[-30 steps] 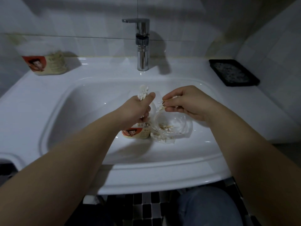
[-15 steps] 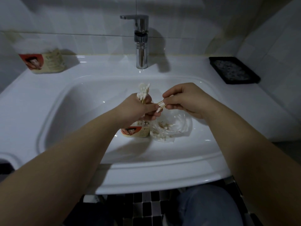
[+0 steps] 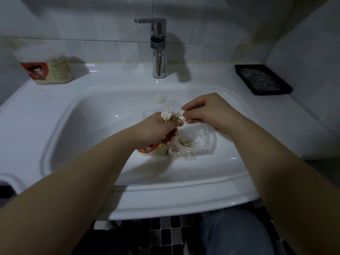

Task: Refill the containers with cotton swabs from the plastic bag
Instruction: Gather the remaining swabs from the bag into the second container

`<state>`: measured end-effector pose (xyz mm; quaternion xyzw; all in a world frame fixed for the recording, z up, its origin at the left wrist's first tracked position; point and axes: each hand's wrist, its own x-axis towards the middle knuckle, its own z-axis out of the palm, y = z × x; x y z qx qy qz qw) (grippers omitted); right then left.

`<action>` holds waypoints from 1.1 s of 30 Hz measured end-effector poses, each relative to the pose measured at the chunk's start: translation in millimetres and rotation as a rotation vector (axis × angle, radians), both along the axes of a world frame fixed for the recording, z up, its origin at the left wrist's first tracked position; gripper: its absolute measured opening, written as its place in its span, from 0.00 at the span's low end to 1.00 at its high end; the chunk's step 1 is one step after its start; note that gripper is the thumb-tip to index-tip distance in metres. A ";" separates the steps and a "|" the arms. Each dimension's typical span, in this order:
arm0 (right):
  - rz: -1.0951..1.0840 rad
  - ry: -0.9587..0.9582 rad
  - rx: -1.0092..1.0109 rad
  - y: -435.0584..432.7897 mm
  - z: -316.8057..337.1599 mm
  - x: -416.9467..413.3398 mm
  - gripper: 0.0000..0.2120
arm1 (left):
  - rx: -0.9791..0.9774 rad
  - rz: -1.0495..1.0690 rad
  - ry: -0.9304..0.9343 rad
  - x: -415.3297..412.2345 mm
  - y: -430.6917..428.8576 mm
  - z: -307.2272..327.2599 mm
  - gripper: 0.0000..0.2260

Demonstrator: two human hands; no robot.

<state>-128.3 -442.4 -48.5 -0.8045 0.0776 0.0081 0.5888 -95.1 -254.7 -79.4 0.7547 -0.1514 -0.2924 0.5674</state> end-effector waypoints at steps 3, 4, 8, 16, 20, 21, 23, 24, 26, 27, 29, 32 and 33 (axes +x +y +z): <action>-0.037 -0.035 0.029 -1.7 -1.1 2.9 0.10 | 0.023 0.081 -0.021 3.1 -2.0 -0.9 0.08; -0.052 -0.047 0.032 -2.6 -1.6 3.9 0.10 | 0.020 0.107 -0.018 4.2 -1.9 -1.3 0.08; -0.079 -0.066 0.024 -4.1 -1.8 5.1 0.10 | -0.042 0.189 0.030 5.9 -0.5 0.4 0.07; -0.010 -0.070 -0.035 8.2 -7.1 4.6 0.10 | -0.132 0.094 0.119 3.2 -2.6 -3.0 0.07; -0.088 -0.090 -0.025 6.7 -7.2 8.8 0.03 | -0.120 0.137 0.141 5.1 -0.3 -0.2 0.07; -0.128 -0.102 -0.020 4.9 -7.6 10.7 0.05 | -0.129 0.143 0.155 5.7 0.5 1.1 0.07; -0.192 -0.122 0.010 1.0 -7.8 13.6 0.09 | -0.143 0.143 0.183 6.3 2.2 2.7 0.08; -0.201 -0.129 0.029 -0.5 -7.8 14.1 0.10 | -0.150 0.144 0.194 6.4 2.6 2.8 0.08; -0.193 -0.138 0.051 -1.6 -7.5 13.2 0.11 | -0.166 0.156 0.211 6.5 2.7 2.5 0.09; -0.192 -0.144 0.048 -1.8 -7.5 12.4 0.12 | -0.177 0.165 0.217 6.5 2.2 2.4 0.08; -0.190 -0.160 0.017 -1.5 -7.6 11.2 0.15 | -0.208 0.188 0.229 6.7 1.3 2.4 0.07; -0.163 -0.156 -0.028 -0.7 -7.8 8.9 0.21 | -0.259 0.241 0.240 7.9 0.7 2.6 0.06; -0.154 -0.151 -0.035 -0.5 -8.0 8.6 0.23 | -0.272 0.247 0.238 7.9 0.7 2.8 0.06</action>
